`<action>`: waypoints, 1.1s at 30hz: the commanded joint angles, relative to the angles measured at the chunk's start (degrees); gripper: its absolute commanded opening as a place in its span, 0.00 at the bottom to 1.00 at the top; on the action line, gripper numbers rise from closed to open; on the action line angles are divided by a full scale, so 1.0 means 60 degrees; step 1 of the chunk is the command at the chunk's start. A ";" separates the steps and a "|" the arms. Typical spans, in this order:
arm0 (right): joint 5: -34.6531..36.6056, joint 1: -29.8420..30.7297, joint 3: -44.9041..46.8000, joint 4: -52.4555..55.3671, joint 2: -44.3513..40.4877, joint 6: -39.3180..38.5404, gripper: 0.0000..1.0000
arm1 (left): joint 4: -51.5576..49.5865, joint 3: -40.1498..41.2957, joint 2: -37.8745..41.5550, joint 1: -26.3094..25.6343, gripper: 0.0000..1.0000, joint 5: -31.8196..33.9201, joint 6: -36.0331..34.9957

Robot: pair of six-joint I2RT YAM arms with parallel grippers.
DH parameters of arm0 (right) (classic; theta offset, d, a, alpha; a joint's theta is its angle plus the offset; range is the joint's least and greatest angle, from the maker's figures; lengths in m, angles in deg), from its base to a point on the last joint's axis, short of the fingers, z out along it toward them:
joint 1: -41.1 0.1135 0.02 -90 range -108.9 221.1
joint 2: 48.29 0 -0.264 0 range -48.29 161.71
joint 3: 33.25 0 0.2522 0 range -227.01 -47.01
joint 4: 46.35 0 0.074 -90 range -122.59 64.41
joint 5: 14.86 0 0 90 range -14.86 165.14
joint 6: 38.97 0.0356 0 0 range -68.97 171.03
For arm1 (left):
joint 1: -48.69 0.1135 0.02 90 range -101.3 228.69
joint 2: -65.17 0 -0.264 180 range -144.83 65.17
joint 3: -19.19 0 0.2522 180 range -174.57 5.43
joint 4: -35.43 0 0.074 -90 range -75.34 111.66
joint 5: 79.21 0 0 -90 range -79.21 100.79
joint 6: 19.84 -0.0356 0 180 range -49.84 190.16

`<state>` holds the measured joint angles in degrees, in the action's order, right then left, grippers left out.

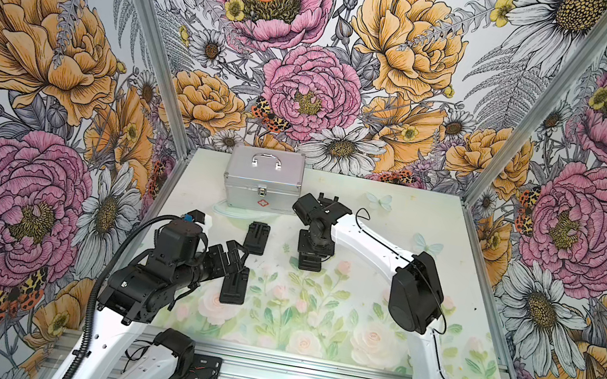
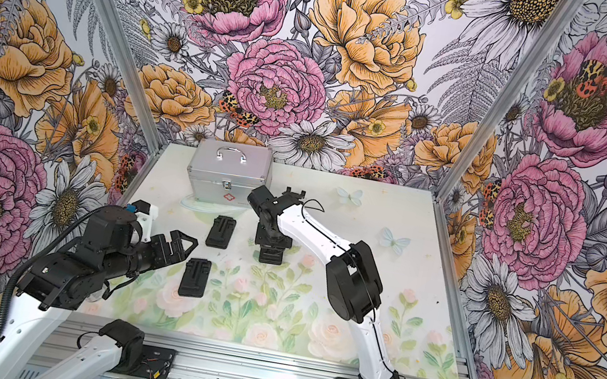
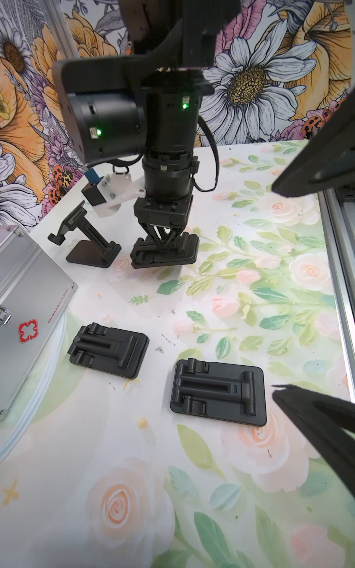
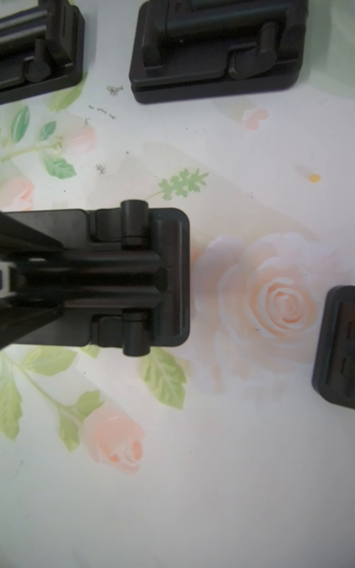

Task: Open the phone stand
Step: Pick up the phone stand at the center of the board.

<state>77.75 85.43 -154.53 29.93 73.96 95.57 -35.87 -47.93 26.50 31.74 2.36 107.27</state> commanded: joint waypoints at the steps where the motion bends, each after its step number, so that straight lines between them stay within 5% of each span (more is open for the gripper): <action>1: -0.0790 -0.0006 0.0983 -0.0435 -0.1238 0.0479 0.00 | 0.0813 0.0050 -0.0121 0.0025 0.99 -0.0493 0.0259; 16: -0.4030 -0.1716 0.5506 -0.3960 -0.5510 0.2308 0.00 | 0.3374 -0.0547 -0.3125 -0.2301 0.99 -0.0219 0.0805; 23: -0.5668 -0.3503 0.7509 -0.6344 -0.6925 0.3535 0.00 | 0.5937 -0.0693 -0.5090 -0.2101 0.99 -0.1933 0.1767; 28: -0.6654 -0.4550 0.8605 -0.7947 -0.7505 0.4290 0.00 | 0.9653 0.0033 -0.6368 -0.1503 0.99 -0.3987 0.3815; 33: -0.7412 -0.5158 0.9465 -1.0219 -0.7659 0.5457 0.00 | 1.1574 -0.0187 -0.7669 -0.1546 0.99 -0.5470 0.4783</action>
<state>38.58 55.64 -99.70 -17.50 29.79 122.58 20.43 -48.87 -16.98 22.74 -21.09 129.89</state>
